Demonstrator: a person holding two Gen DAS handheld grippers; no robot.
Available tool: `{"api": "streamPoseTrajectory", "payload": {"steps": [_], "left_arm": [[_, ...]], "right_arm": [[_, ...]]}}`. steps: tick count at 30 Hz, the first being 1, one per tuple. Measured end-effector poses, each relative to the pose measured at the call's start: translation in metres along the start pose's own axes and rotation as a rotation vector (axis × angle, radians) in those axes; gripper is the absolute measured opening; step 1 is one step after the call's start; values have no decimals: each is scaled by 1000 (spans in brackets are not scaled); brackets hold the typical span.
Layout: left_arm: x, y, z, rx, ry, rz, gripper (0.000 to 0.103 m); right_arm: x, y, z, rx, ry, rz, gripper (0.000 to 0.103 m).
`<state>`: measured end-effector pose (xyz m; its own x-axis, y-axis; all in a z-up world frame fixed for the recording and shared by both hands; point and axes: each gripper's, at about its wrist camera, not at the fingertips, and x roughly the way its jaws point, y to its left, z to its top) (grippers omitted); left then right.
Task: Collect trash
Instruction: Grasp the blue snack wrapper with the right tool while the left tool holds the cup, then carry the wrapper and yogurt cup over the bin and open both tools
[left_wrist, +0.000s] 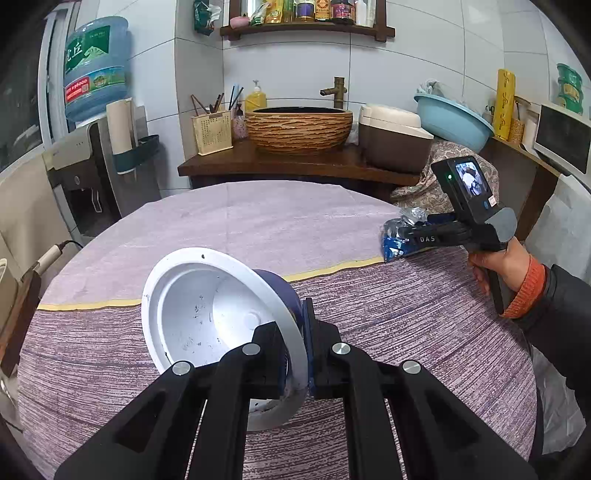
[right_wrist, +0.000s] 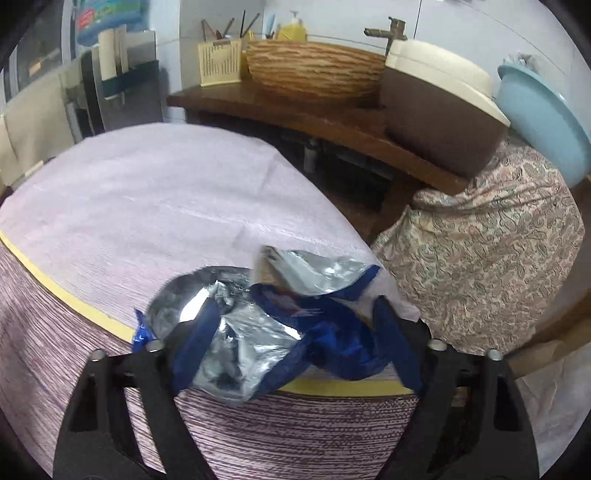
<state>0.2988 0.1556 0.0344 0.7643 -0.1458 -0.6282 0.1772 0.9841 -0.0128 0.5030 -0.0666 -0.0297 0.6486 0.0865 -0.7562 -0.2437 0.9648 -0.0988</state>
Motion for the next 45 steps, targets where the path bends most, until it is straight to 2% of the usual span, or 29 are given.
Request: {"api": "streamPoseTrajectory", "payload": {"steps": [2, 5, 13, 23, 29, 34, 39, 45], "left_arm": [[1, -2, 0, 5, 1, -7, 8], [2, -6, 0, 5, 1, -17, 8], [2, -18, 0, 25, 3, -36, 8], [-3, -44, -6, 30, 4, -88, 8], [-8, -80, -7, 31, -2, -183, 8], [-11, -122, -8, 60, -9, -249, 8], [-16, -171, -5, 93, -17, -334, 8], [-12, -238, -5, 128, 9, -453, 8]], "right_arm": [[1, -2, -5, -18, -3, -23, 60], [0, -7, -7, -35, -24, -48, 43], [-13, -14, -16, -31, -65, -22, 28], [-59, -26, -44, 3, -138, 56, 27], [-104, -39, -74, 10, -194, 101, 27], [-142, -72, -115, 77, -228, 127, 27], [-177, -117, -164, 150, -243, 104, 27], [-183, -157, -222, 186, -186, 39, 27]]}}
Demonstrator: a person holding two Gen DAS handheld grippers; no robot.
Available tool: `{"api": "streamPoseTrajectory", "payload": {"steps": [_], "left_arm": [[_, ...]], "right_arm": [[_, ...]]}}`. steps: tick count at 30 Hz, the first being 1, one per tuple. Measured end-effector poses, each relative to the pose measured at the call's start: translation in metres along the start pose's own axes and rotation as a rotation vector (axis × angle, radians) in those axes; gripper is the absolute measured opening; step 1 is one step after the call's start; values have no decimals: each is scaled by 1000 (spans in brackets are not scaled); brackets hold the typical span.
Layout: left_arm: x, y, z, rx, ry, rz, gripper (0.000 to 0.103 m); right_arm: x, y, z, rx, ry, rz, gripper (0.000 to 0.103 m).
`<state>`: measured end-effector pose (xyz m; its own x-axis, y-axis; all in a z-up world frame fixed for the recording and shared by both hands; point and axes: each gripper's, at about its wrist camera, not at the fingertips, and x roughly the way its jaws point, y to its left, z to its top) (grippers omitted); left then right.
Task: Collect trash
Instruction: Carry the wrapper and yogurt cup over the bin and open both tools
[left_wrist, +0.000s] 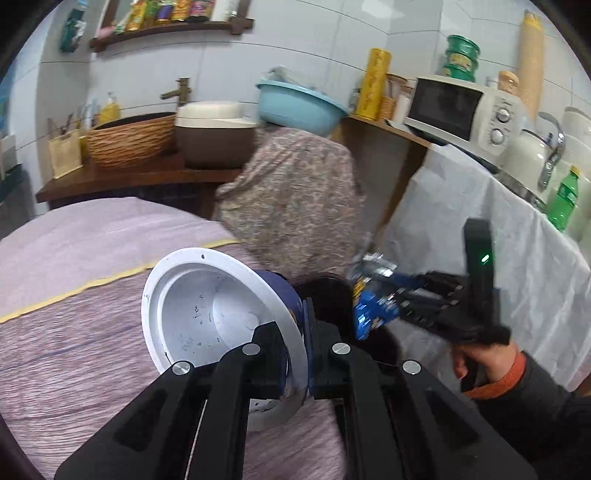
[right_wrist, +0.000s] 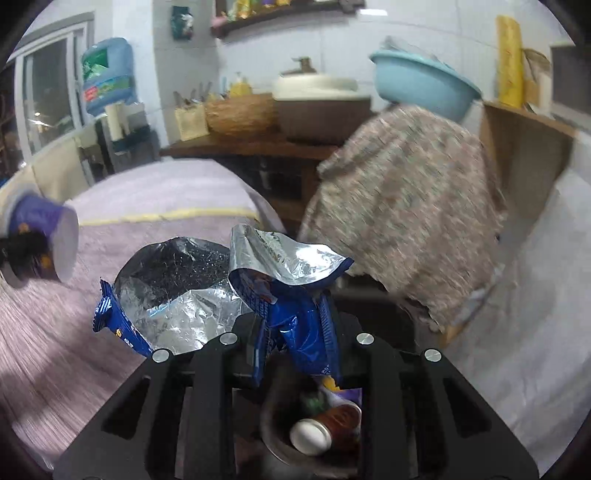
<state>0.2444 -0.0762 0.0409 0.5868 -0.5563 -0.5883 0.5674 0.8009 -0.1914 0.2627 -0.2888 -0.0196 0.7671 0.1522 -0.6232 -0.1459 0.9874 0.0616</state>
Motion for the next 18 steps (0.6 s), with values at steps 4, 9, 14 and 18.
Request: {"api": "streamPoseTrajectory", "payload": {"steps": [4, 9, 14, 18], "left_arm": [[23, -35, 1, 32, 18, -36, 8], [52, -62, -2, 23, 53, -69, 8], [78, -71, -10, -12, 99, -68, 8], [94, -79, -15, -24, 128, -71, 8]], "right_arm": [[12, -25, -30, 39, 60, -15, 27], [36, -46, -66, 75, 132, -28, 27], [67, -60, -88, 105, 186, -40, 28], [96, -75, -103, 173, 229, -41, 29]]}}
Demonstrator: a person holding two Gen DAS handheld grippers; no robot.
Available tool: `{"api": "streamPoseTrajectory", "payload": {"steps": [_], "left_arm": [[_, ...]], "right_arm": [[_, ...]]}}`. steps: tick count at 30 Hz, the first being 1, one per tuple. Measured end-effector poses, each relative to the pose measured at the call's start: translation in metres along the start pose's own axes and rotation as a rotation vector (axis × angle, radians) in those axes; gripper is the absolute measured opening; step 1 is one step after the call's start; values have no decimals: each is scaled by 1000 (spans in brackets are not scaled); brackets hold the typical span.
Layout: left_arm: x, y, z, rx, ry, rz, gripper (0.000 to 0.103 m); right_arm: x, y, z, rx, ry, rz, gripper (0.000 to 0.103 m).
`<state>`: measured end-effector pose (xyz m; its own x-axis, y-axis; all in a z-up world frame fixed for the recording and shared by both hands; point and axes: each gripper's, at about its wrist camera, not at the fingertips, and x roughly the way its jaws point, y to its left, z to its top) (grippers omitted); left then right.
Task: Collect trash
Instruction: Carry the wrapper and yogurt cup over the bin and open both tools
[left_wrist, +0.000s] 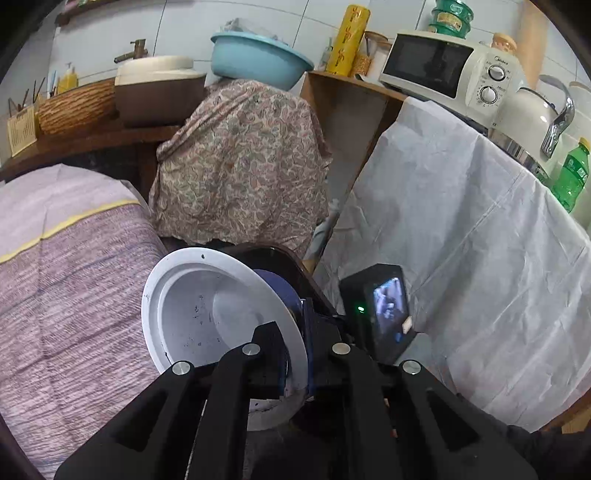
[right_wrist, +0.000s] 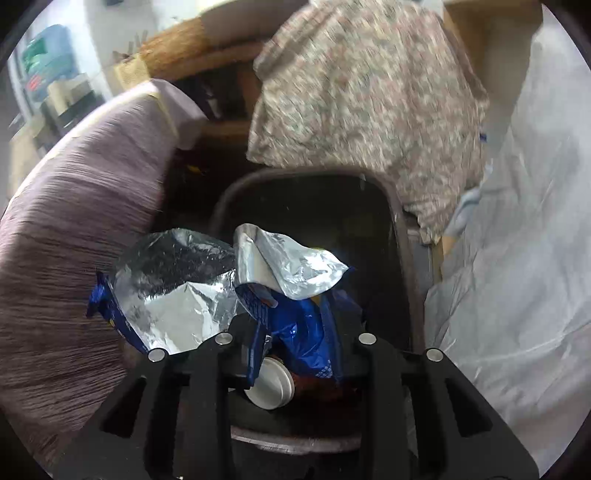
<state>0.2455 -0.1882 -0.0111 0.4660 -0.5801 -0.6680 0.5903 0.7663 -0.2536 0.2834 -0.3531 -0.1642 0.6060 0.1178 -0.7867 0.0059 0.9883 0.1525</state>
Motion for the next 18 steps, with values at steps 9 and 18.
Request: {"api": "streamPoseTrajectory", "payload": {"steps": [9, 18], "left_arm": [[17, -3, -4, -15, 30, -9, 8], [43, -10, -6, -26, 54, -28, 8]], "right_arm": [[29, -12, -10, 45, 27, -30, 55], [-6, -19, -18, 69, -34, -41, 65]]}}
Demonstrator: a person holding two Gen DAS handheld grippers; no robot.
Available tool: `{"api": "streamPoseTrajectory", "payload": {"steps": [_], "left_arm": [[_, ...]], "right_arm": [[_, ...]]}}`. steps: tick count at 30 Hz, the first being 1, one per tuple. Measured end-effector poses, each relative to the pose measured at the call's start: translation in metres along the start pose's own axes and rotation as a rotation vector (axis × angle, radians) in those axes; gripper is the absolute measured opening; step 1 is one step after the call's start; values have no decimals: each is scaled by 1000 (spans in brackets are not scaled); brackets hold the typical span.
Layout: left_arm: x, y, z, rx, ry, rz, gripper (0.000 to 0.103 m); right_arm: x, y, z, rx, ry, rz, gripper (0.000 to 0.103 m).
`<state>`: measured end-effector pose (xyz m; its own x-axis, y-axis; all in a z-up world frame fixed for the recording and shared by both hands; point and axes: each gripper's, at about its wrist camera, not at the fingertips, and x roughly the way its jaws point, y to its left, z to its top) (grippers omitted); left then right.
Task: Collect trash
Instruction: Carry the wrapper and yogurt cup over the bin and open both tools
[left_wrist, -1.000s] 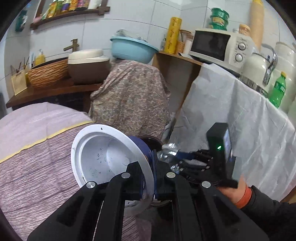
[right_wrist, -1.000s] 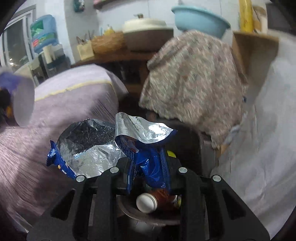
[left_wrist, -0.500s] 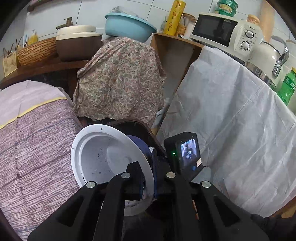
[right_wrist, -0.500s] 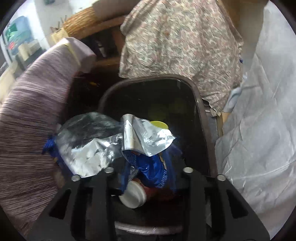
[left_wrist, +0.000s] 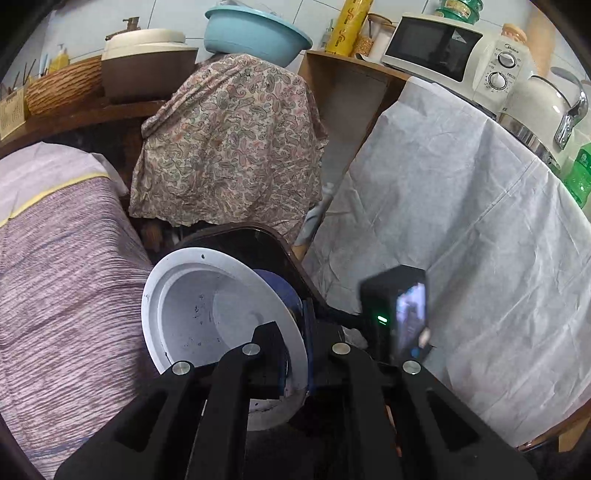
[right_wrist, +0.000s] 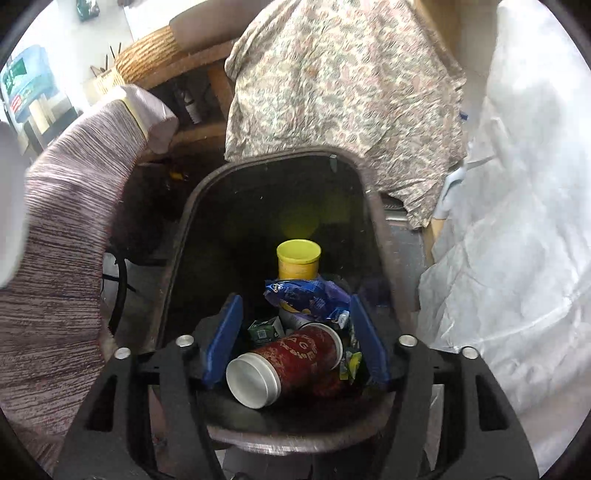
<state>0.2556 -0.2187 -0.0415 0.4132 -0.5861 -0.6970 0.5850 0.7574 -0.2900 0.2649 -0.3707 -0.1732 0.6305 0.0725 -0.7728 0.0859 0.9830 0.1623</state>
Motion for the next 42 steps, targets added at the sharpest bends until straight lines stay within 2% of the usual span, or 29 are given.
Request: {"api": "streamPoseTrajectory", "payload": {"steps": [5, 13, 19, 29, 30, 32, 33, 34, 37, 42], "left_arm": [[25, -3, 2, -9, 24, -12, 8], [97, 4, -8, -60, 130, -5, 8], [147, 14, -17, -49, 211, 45, 8], [181, 15, -24, -22, 250, 85, 9], [183, 14, -24, -15, 251, 87, 12], [186, 14, -23, 1, 244, 111, 31], [185, 15, -23, 2, 231, 130, 53], [183, 17, -22, -4, 210, 137, 65], [180, 17, -20, -14, 197, 122, 66], [167, 9, -22, 11, 165, 153, 68]], "right_arm": [[-34, -13, -11, 20, -50, -39, 71], [-88, -41, -27, 30, -118, -130, 80], [-109, -60, -39, 56, -133, -168, 80], [-123, -66, -57, 81, -142, -177, 83], [-124, -66, -58, 84, -141, -179, 83], [-124, -66, -59, 88, -142, -178, 83], [-124, -65, -59, 86, -142, -178, 83], [-124, -64, -59, 84, -142, -178, 83], [-127, -61, -61, 84, -146, -175, 83], [-133, -61, -65, 95, -157, -176, 83]]}}
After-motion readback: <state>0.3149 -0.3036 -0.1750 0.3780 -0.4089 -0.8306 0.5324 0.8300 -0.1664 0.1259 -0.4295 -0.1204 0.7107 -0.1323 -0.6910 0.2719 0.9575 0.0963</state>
